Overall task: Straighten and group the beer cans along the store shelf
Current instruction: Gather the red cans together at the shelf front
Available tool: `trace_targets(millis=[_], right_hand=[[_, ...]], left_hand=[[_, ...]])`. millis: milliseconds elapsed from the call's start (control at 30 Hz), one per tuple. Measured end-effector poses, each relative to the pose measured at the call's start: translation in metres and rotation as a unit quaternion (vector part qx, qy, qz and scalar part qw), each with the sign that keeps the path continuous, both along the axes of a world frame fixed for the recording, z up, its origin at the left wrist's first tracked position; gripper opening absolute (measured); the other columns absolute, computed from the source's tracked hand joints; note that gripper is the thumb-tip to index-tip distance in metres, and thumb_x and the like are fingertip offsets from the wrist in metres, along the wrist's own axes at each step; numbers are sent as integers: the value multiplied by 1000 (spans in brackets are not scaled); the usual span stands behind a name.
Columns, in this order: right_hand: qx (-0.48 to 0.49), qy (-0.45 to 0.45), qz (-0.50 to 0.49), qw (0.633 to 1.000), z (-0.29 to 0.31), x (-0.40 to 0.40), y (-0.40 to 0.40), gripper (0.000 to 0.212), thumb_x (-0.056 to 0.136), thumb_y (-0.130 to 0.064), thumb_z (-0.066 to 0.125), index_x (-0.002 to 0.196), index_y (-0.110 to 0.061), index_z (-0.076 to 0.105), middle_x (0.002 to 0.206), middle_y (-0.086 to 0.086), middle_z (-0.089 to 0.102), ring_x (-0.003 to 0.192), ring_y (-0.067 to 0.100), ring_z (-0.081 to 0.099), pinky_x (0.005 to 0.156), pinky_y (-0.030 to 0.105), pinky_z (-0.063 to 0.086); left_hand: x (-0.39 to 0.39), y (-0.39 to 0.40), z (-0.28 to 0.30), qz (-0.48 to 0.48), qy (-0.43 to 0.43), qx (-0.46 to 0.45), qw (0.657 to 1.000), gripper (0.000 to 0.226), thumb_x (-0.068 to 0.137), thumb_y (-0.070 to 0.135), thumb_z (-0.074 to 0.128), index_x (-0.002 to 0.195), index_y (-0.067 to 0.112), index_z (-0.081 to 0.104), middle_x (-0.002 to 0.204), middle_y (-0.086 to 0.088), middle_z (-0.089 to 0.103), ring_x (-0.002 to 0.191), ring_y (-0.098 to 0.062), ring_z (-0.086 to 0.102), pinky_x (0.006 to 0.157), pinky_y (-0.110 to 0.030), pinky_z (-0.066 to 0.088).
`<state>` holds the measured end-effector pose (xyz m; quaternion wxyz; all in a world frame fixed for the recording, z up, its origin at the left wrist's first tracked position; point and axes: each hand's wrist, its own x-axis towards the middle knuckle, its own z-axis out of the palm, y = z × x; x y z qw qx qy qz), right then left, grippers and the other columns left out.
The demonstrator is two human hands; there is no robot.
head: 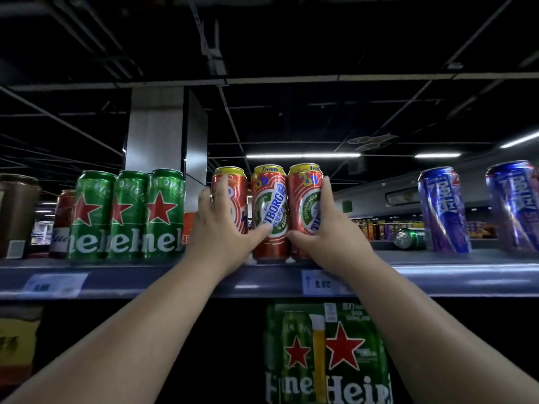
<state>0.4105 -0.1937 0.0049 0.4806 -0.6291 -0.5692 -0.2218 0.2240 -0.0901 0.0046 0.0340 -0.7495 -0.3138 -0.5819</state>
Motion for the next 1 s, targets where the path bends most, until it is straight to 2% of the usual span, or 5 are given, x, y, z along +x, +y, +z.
trace_targets(millis=[133,267,400,533,1000], right_hand=[[-9,-11,-32,999,-3,-3,6,125,80,-59,71,146,-44,-34,126,3,60,89,17,62,66,34,52],[16,-37,-43,998,-6,-7,9,126,75,-69,72,150,-46,-27,131,1,61,97,20,62,69,32,44],[19,-31,-42,998,-8,-13,14,124,76,-70,70,149,-48,-27,130,-1,62,89,16,56,65,31,43],[38,-24,-32,998,-11,-14,13,121,76,-68,72,152,-48,-20,128,-5,62,85,11,52,54,21,36],[31,-20,-44,998,-14,-18,4,118,77,-64,70,150,-53,-23,119,-3,60,85,17,58,54,26,39]], left_hand=[[-5,9,-6,-3,0,-13,1000,117,62,92,50,145,53,-22,157,-15,24,129,-37,46,88,-49,45],[-7,14,-14,-36,-51,52,997,82,82,57,40,148,53,-7,149,-3,32,122,-25,47,81,-38,42],[-11,17,-15,-22,-68,77,995,82,88,33,53,154,41,5,148,0,32,126,-21,41,88,-38,44],[-11,20,-16,-19,-72,74,994,92,84,39,64,155,33,6,138,-4,41,118,-20,47,83,-32,40],[-10,17,-17,-8,-57,58,997,97,83,44,66,151,39,-4,136,-9,42,95,-9,38,70,-31,39]])
